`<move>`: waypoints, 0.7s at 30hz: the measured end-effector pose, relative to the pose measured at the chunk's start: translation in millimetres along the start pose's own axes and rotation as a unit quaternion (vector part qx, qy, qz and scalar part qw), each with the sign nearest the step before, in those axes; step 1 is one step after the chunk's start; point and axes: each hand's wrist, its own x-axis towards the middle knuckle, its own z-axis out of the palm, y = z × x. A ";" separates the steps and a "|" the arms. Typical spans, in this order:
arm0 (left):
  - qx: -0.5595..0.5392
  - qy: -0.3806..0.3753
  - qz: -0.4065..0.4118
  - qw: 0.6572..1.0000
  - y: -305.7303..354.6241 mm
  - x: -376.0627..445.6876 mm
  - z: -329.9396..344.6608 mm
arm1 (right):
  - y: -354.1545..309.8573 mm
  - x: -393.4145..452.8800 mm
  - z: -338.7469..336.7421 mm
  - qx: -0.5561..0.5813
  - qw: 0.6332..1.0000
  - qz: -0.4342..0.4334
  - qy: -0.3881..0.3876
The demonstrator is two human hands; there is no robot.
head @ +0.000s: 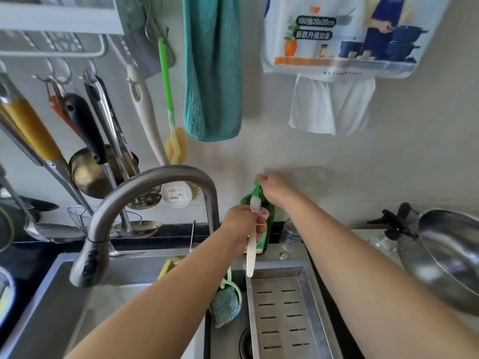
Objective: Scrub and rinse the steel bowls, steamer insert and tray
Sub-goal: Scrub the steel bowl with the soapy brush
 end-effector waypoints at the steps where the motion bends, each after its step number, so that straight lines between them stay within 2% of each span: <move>1: 0.000 -0.001 0.001 1.000 0.3 -0.1 0.3 | 0.2 -1.7 0.6 0.003 1.000 0.000 0.007; 21: -0.019 -0.027 0.018 0.999 2.2 -2.9 -1.4 | 0.6 -0.6 4.2 -0.003 0.999 0.031 0.011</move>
